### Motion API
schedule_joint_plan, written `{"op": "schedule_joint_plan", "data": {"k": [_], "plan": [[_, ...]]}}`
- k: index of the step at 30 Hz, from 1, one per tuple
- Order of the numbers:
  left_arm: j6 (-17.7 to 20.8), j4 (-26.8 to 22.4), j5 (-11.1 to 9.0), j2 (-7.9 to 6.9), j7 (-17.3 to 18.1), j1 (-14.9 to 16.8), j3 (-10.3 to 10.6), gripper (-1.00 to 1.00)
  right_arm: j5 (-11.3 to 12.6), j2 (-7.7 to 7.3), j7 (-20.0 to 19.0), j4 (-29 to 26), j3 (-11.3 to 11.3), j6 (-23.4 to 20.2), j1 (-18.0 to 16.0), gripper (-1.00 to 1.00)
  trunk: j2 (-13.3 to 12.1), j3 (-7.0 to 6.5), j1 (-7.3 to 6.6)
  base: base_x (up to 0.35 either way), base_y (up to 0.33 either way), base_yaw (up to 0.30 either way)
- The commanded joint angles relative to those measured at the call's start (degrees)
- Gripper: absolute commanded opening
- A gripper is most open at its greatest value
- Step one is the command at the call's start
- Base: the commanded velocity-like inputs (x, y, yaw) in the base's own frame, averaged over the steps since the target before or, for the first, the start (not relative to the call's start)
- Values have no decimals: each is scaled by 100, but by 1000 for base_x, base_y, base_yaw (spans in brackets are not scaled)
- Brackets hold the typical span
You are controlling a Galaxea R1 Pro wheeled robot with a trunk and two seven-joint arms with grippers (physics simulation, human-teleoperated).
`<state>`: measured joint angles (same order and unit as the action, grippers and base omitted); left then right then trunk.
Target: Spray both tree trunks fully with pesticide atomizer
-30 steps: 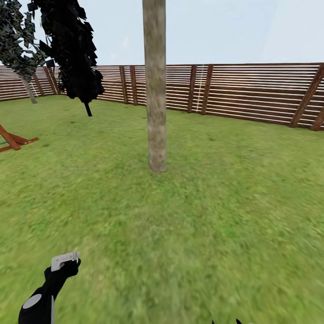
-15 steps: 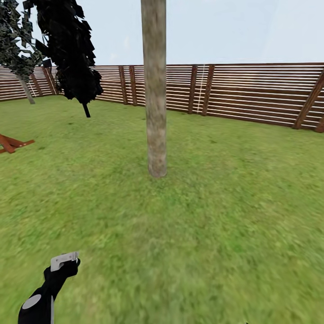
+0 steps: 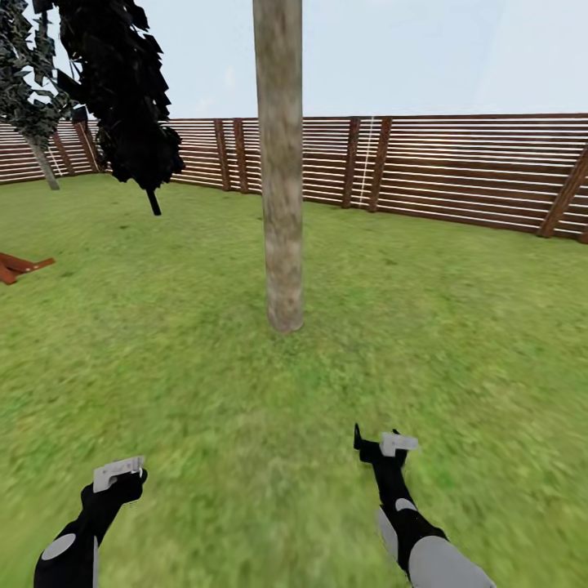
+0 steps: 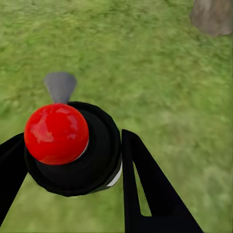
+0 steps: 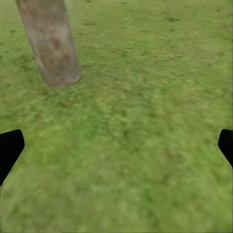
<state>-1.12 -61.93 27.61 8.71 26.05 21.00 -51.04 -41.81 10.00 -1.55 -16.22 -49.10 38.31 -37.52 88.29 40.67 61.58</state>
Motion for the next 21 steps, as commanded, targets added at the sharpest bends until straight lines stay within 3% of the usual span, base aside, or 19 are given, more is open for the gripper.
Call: {"op": "schedule_joint_plan", "data": {"k": [1, 5, 8, 21], "plan": [[5, -2, -2, 0, -4, 0, 8, -100, -1, 0, -4, 112, 6, -1, -49, 100, 0, 0, 0, 339, 0, 0], [17, -3, -1, 0, -9, 0, 22, -100, -15, 0, -8, 938, 14, 29, -94, 100, 0, 0, 0, 338, 1, 0], [23, -56, 5, -5, -12, 2, 5, -100, -16, 0, -39, 1151, 21, 35, -97, 100, 0, 0, 0, 339, 59, 0], [16, -149, 11, -1, -21, 0, 6, -100, -38, 0, -84, 1218, 22, 45, -97, 100, 0, 0, 0, 314, 138, 0]]}}
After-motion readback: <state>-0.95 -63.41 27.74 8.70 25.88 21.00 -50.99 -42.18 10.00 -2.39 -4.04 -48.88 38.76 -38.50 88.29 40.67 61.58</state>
